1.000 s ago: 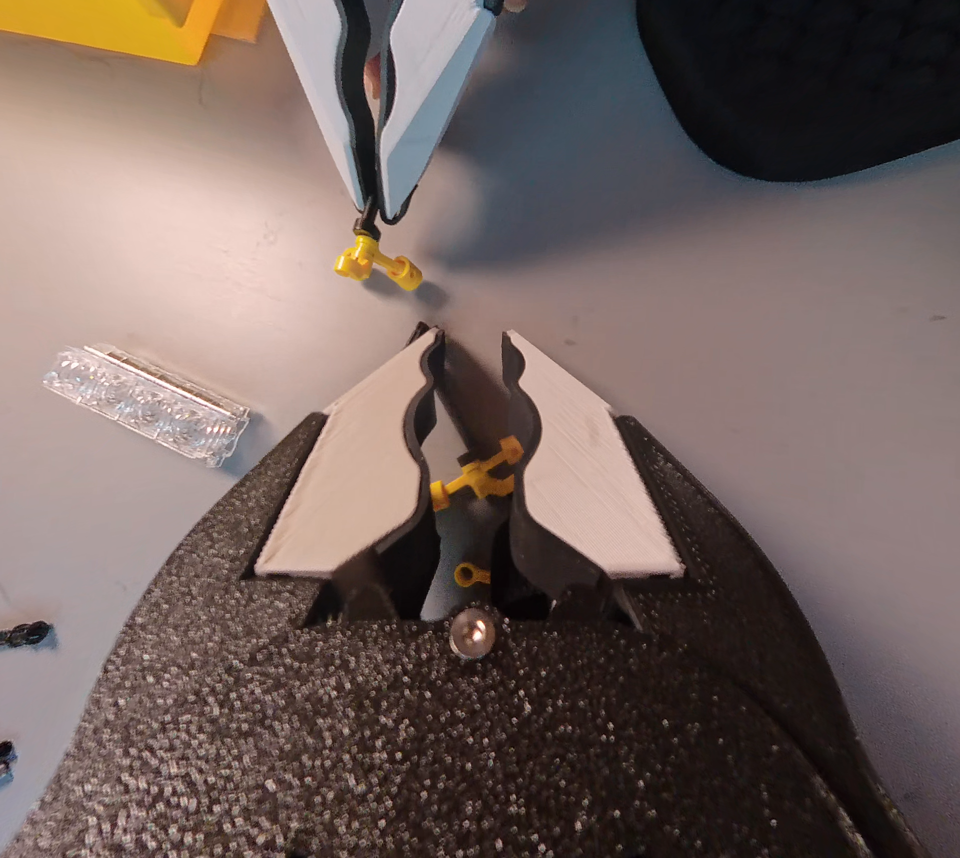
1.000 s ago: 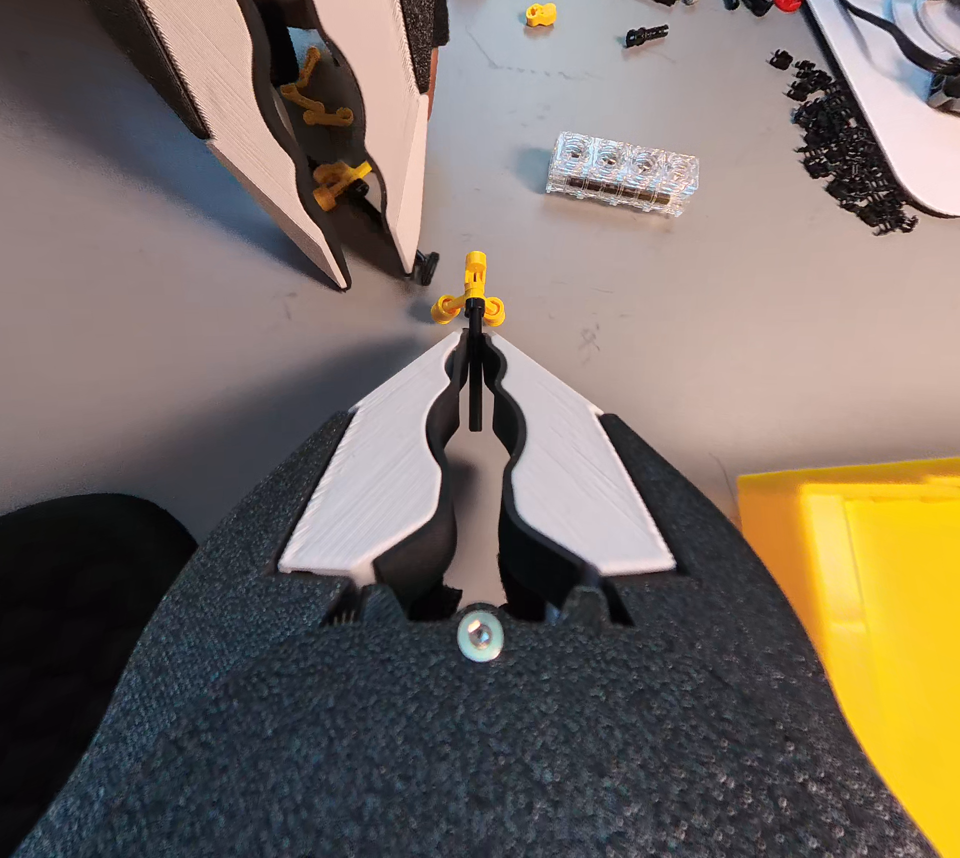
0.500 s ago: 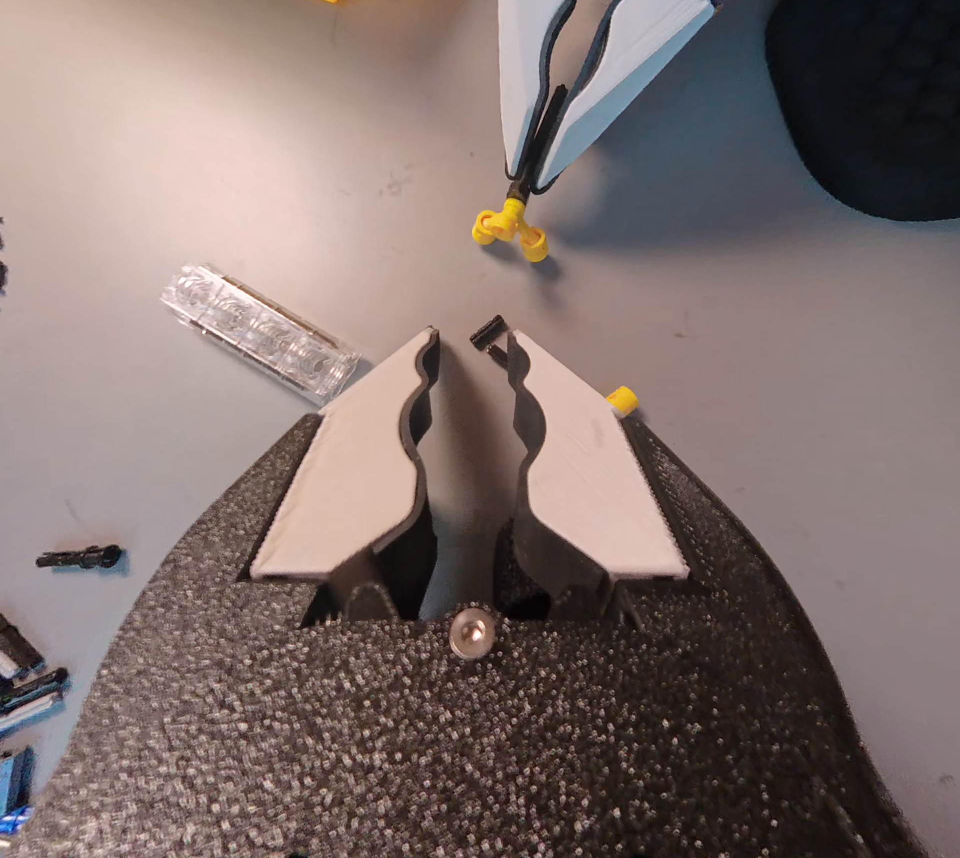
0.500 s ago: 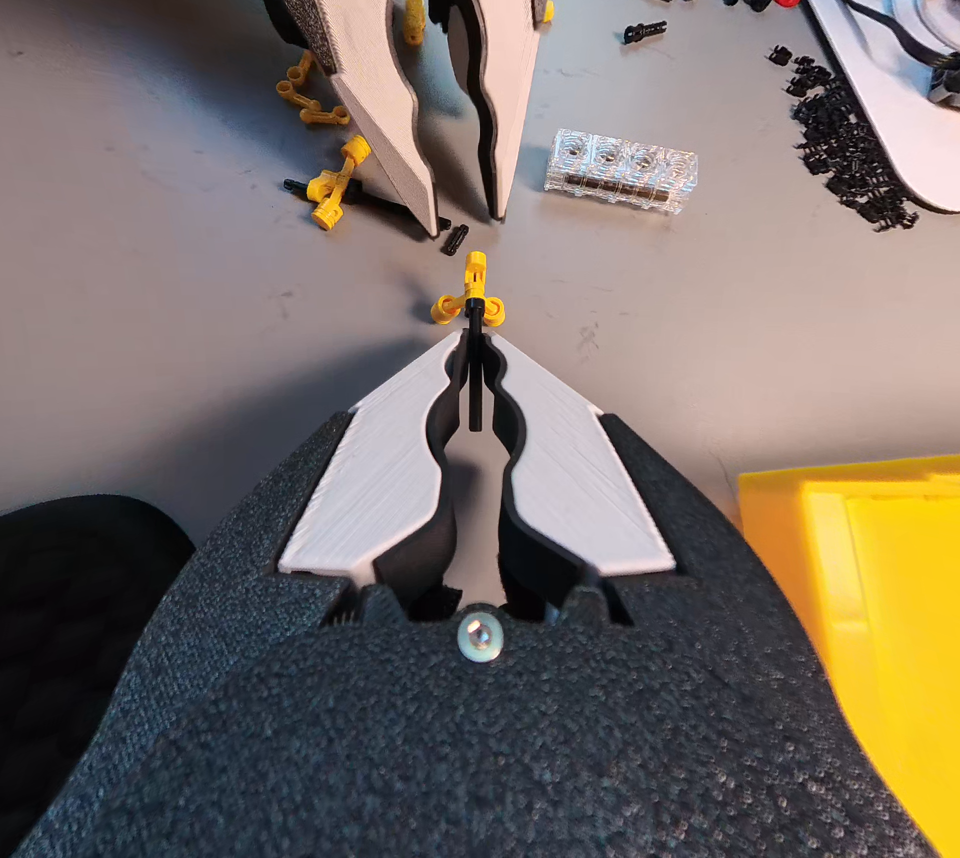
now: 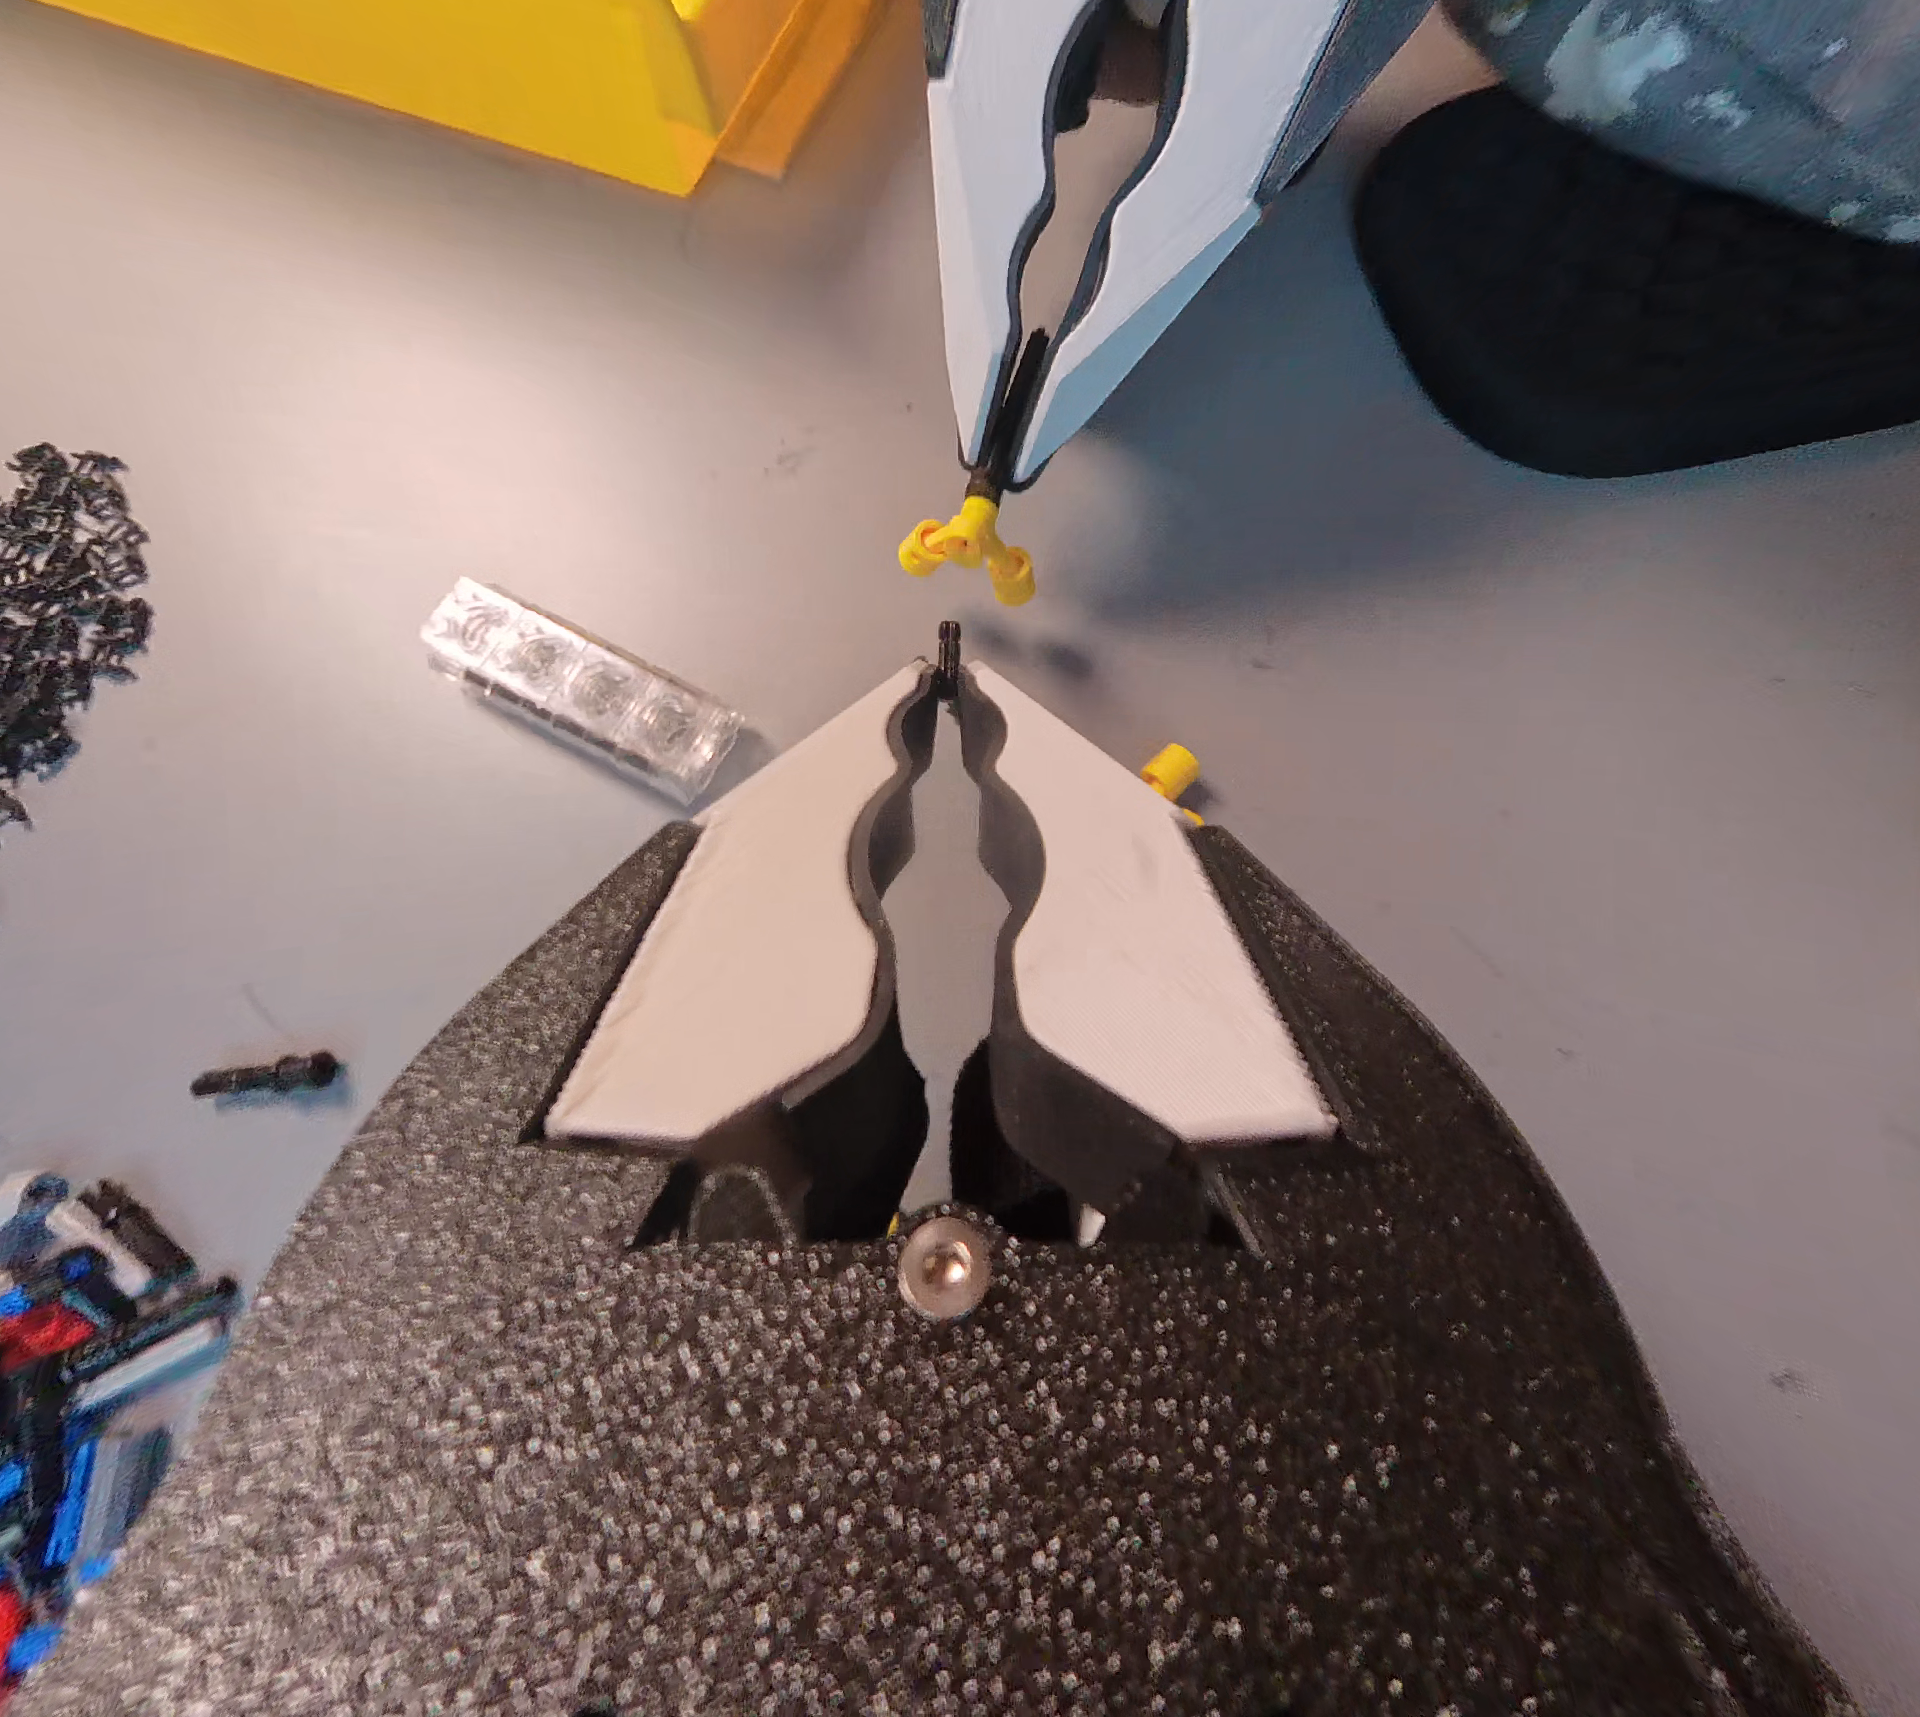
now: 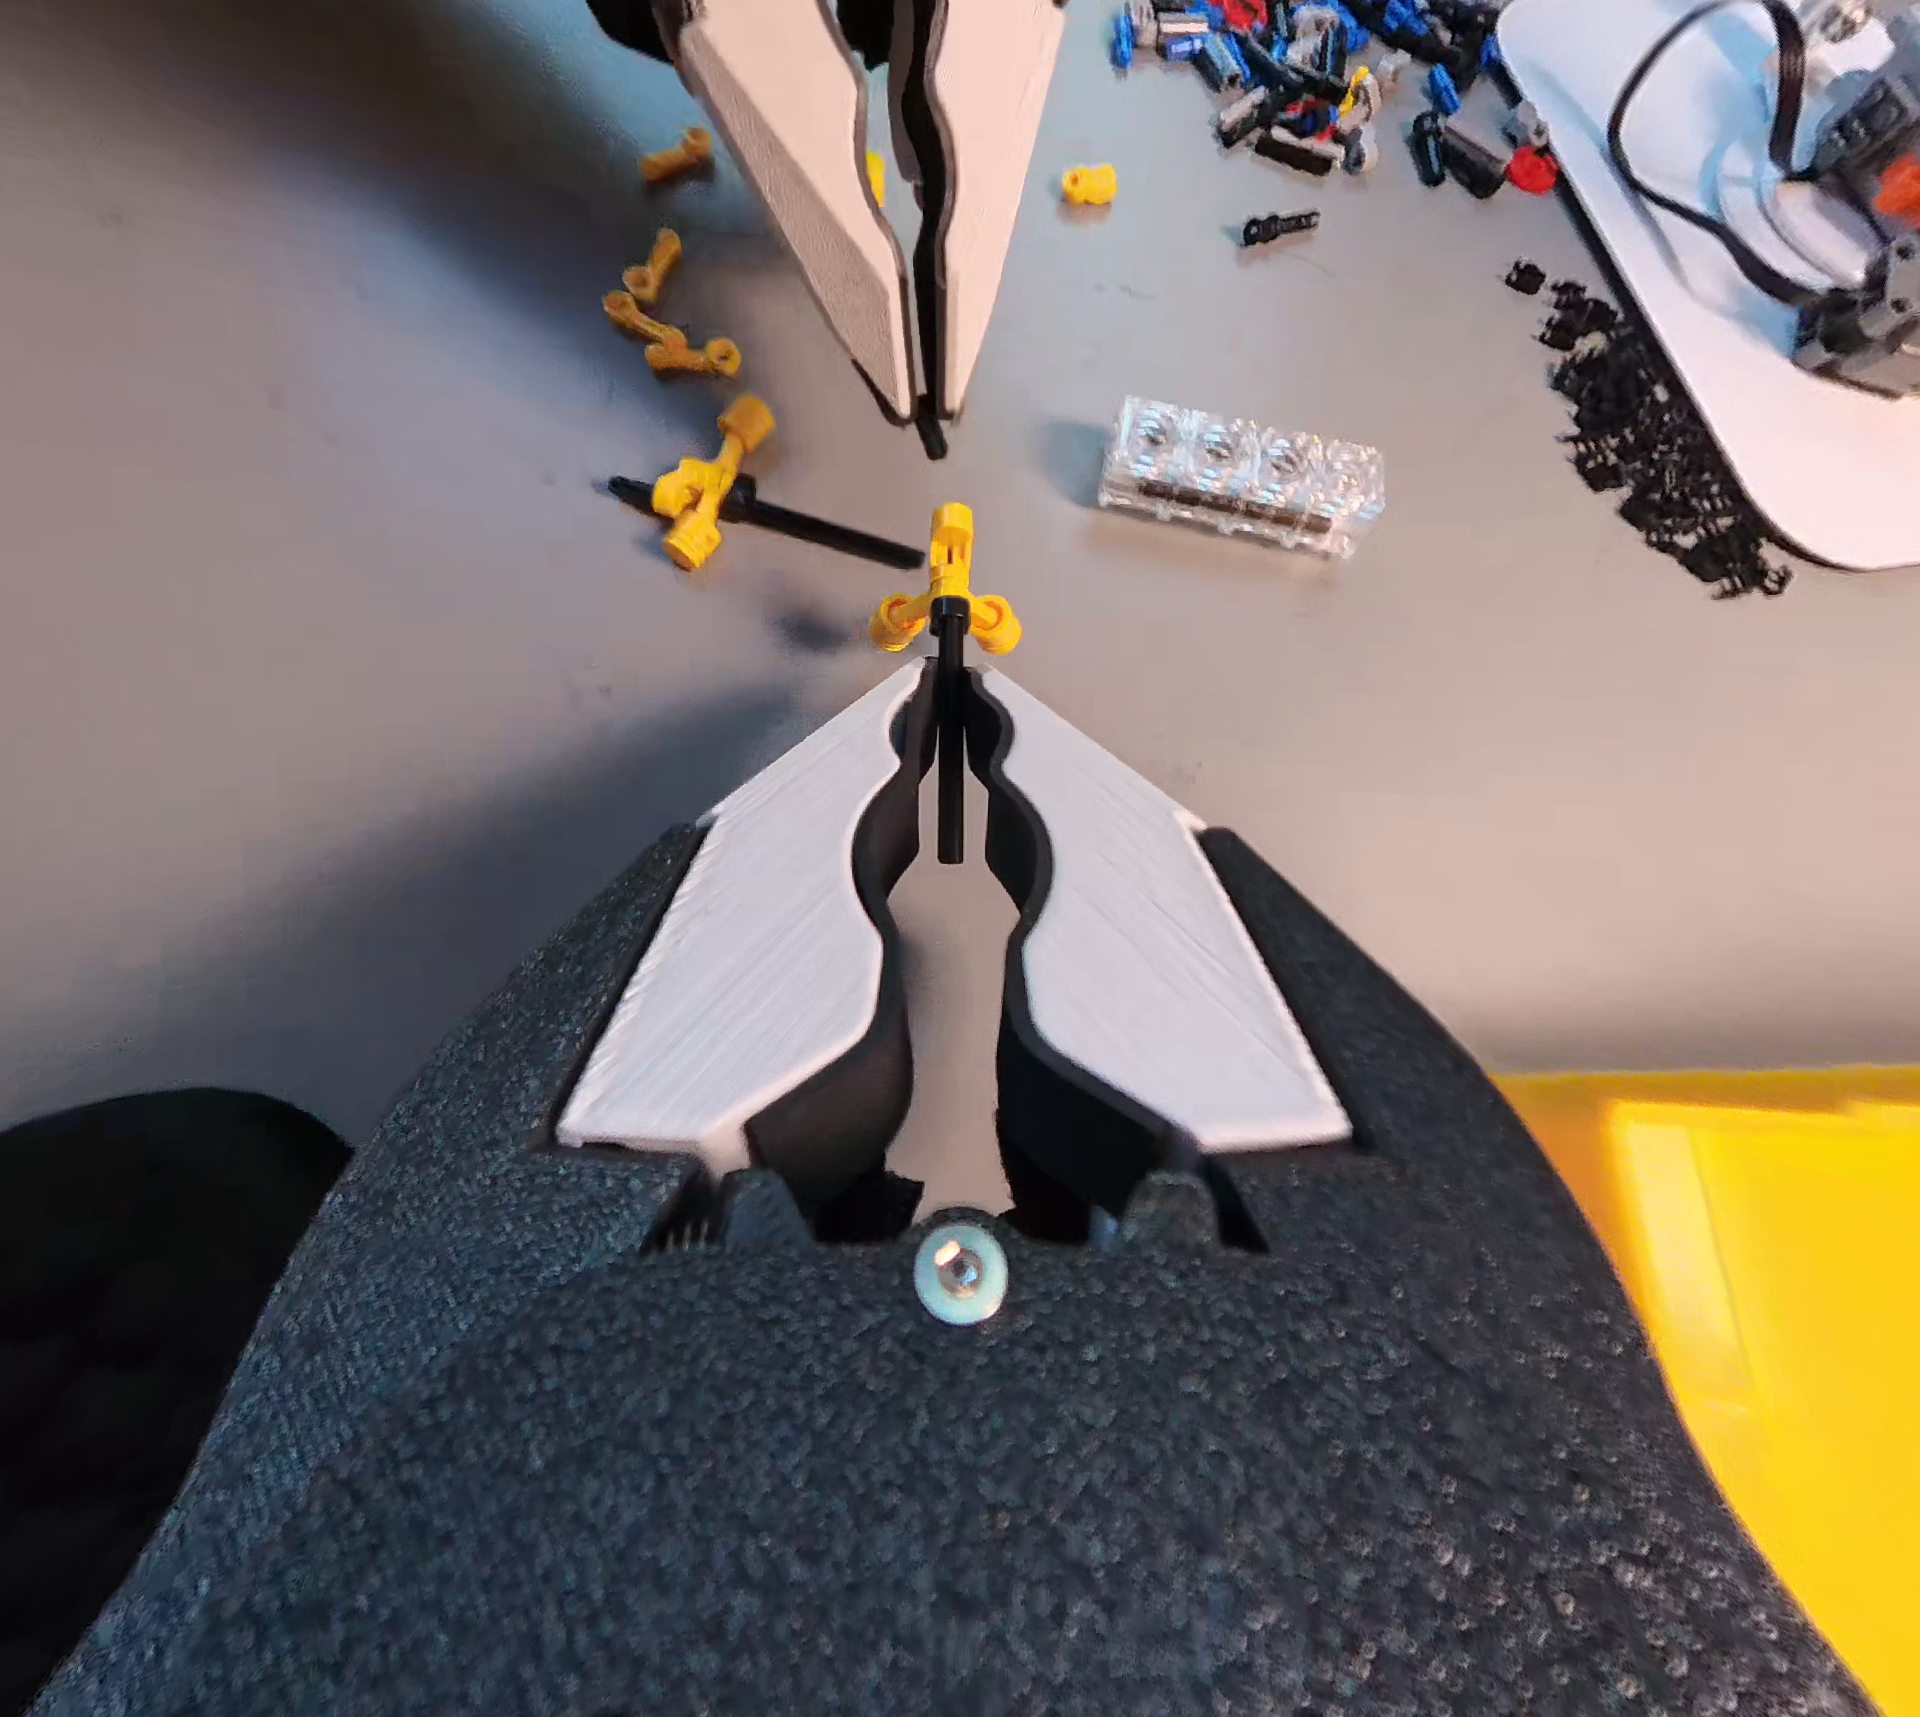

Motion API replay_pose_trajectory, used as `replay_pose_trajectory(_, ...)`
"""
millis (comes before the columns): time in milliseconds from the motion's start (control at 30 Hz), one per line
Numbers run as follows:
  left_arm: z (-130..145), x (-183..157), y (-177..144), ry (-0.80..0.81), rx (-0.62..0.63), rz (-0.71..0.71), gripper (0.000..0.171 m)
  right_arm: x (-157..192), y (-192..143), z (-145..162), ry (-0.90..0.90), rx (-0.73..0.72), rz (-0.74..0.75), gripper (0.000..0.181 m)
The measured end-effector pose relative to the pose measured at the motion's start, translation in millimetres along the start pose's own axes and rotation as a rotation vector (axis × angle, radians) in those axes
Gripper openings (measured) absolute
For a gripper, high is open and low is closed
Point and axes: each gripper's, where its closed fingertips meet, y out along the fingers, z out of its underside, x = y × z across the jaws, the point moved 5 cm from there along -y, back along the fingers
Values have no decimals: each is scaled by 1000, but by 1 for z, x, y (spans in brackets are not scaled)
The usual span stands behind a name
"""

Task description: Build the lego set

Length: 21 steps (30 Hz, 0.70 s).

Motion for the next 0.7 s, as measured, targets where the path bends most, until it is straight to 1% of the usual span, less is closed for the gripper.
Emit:
replay_pose_trajectory(67,5,-7,-22,-27,-21,9,3,9,6,-12,-29,-42,-34,4)
replay_pose_trajectory(133,17,-19,-39,-57,-34,25,3,23,14,-26,-61,-96,-94,4)
replay_pose_trajectory(233,40,-42,-54,-111,-54,66,3,45,21,-51,-84,-219,-202,4)
replay_pose_trajectory(333,62,-53,-60,-144,-62,71,4,56,25,-69,-65,-328,-281,4)
replay_pose_trajectory(400,69,-55,-61,-166,-52,98,4,62,29,-75,-42,-364,-335,4)
replay_pose_trajectory(500,74,-56,-59,-159,-21,117,4,66,35,-78,-26,-355,-366,4)
replay_pose_trajectory(600,86,-56,-53,-129,55,90,4,66,36,-81,-9,-364,-376,4)
replay_pose_trajectory(700,85,-60,-51,-102,65,90,4,65,37,-81,1,-360,-372,4)
